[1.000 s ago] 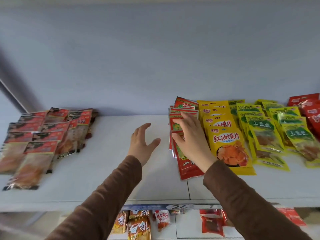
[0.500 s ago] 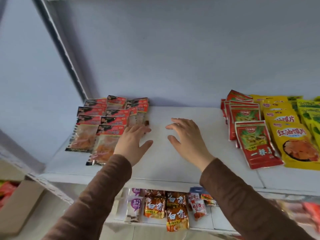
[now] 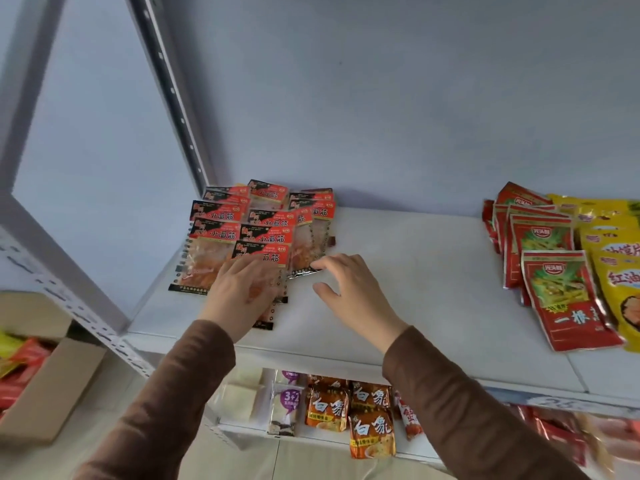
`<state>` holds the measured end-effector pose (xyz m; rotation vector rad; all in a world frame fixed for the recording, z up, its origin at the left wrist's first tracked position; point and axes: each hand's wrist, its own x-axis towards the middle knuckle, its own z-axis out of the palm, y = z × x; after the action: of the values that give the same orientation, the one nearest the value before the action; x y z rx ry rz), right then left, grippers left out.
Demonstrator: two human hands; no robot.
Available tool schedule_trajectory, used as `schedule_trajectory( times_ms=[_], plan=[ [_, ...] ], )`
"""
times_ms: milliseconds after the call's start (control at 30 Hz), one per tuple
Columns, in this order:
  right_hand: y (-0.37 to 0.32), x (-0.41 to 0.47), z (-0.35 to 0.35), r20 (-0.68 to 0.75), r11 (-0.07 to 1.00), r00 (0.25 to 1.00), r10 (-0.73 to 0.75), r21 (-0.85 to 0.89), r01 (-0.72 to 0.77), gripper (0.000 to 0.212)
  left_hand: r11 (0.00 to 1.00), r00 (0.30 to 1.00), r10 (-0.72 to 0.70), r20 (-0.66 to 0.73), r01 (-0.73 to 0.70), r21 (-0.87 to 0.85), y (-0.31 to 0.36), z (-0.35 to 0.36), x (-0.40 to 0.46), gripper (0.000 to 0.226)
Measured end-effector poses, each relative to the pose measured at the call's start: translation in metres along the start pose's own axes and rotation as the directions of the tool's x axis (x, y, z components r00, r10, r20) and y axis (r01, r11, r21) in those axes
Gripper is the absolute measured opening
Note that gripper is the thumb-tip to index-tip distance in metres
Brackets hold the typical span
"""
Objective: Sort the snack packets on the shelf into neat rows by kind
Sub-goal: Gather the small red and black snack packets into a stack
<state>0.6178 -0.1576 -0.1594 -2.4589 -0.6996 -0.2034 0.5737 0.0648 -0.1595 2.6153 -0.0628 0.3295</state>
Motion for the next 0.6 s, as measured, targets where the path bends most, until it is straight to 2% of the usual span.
schedule_trajectory(
  times_ms=[133, 233, 333, 433, 600],
  plan=[
    [-0.009, 0.016, 0.015, 0.07, 0.988, 0.997, 0.045, 0.146, -0.055, 0.046, 0.998, 0.998, -0.057, -0.002, 0.057, 0.0, -0.017, -0.008, -0.004, 0.036],
    [-0.021, 0.034, 0.024, 0.144, 0.939, 0.977, 0.156, 0.286, -0.192, 0.062, 0.996, 0.996, -0.081, 0.029, 0.082, -0.023, -0.032, -0.012, -0.008, 0.042],
    [-0.032, 0.056, 0.033, 0.211, 0.86, 0.936, 0.283, 0.377, -0.345, 0.077, 0.998, 0.994, -0.07, 0.086, 0.071, 0.0, -0.051, -0.014, -0.006, 0.056],
    [-0.041, 0.073, 0.041, 0.228, 0.803, 0.893, 0.389, 0.39, -0.45, 0.083, 0.996, 0.987, -0.054, 0.15, 0.042, 0.08, -0.071, -0.011, 0.001, 0.074],
    [-0.057, 0.093, 0.05, 0.246, 0.583, 0.783, 0.572, 0.55, -0.598, 0.081, 0.978, 0.972, 0.044, 0.232, -0.089, 0.187, -0.091, 0.003, 0.011, 0.079]
  ],
)
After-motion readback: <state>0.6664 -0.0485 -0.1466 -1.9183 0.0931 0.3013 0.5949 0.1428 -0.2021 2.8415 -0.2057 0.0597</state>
